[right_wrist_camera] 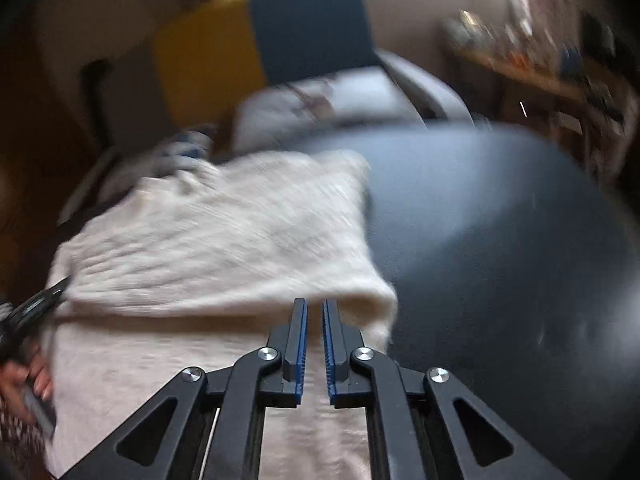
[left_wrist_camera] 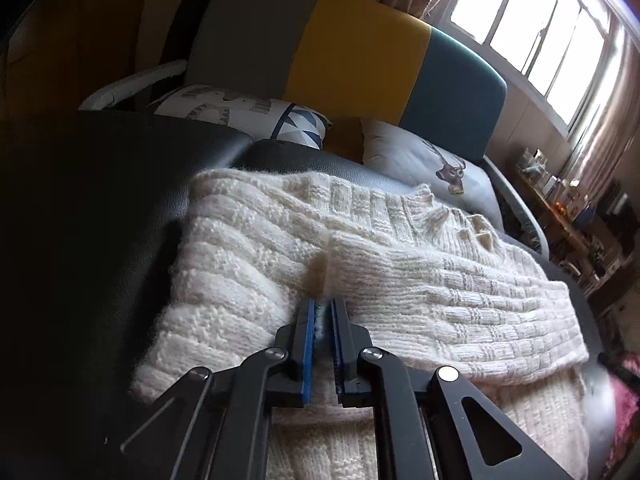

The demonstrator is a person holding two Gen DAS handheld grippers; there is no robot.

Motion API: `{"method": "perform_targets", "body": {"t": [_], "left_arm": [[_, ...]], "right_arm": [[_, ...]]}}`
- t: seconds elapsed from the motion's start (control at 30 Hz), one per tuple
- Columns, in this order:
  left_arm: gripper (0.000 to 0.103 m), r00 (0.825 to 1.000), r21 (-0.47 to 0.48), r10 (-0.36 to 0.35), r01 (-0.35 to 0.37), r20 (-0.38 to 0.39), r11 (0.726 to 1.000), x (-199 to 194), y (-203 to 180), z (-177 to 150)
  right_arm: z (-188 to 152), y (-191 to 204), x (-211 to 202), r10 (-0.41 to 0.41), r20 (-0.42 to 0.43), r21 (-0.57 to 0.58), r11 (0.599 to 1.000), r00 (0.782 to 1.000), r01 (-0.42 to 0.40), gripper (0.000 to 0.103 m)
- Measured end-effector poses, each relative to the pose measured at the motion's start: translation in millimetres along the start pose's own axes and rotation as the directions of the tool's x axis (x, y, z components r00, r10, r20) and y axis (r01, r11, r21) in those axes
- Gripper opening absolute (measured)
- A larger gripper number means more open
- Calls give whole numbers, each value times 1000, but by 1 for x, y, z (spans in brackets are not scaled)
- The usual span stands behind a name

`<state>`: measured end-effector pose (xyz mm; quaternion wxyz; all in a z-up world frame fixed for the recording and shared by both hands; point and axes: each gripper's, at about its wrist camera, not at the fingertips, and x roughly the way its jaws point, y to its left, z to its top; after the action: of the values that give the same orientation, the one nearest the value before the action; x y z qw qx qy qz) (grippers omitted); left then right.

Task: Fold clothes

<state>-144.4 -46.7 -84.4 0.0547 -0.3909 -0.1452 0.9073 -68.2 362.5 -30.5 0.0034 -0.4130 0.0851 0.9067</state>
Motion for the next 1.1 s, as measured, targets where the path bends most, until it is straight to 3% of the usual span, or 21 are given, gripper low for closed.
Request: {"method": "perform_targets", "body": {"t": [0.03,0.13,0.23,0.3,0.37,0.47,0.6,0.73,0.77,0.83,0.9,0.97,1.07,1.1], "left_arm": [[10,1000,5,3,-3,2,1000,0,-1,0],[17,1000,21,4,-4,9,1000,-3,-4,0],[23,1000,26,-12,11,16,1000,-4,-4,0],[27,1000,30,-20,20,19,999,-4,-5,-1],[29,999,36,-31,31,15,999,-3,-6,-2],[29,999,45,-49,48,3,998,1,-9,-1],[29,998,44,-65,65,-1,997,3,-9,-1],[32,996,33,-83,84,-26,996,-1,-9,4],[36,995,29,-95,96,-40,995,-4,-9,6],[73,986,-7,-159,159,-50,987,-12,-8,11],[88,981,-62,-190,188,-34,980,-15,-7,16],[88,981,-104,-192,188,-30,977,-11,-9,24],[87,987,-111,-128,118,-97,987,11,-18,33],[77,989,-91,-104,95,-107,991,15,-22,34]], "right_arm": [[8,7,-4,-2,29,-31,1000,1000,3,23],[36,21,14,-41,33,-78,996,999,44,23],[50,27,65,-81,-76,-119,990,994,72,23],[50,22,82,-111,-87,-133,986,990,99,22],[48,14,93,-167,-101,-152,977,981,150,14],[48,-10,100,-145,-100,-75,988,984,138,14],[42,-21,98,-175,-51,-26,984,983,174,13],[43,-16,95,-180,-54,-45,983,982,178,16],[46,-14,90,-164,-69,-39,986,984,162,17],[50,-8,73,-104,-47,-25,994,993,103,24],[52,3,63,-48,-28,-56,997,998,46,26],[51,12,66,-58,-52,-103,993,997,53,26],[49,4,81,-119,-83,-87,990,989,112,26],[48,-3,85,-134,-86,-66,990,987,128,26]]}}
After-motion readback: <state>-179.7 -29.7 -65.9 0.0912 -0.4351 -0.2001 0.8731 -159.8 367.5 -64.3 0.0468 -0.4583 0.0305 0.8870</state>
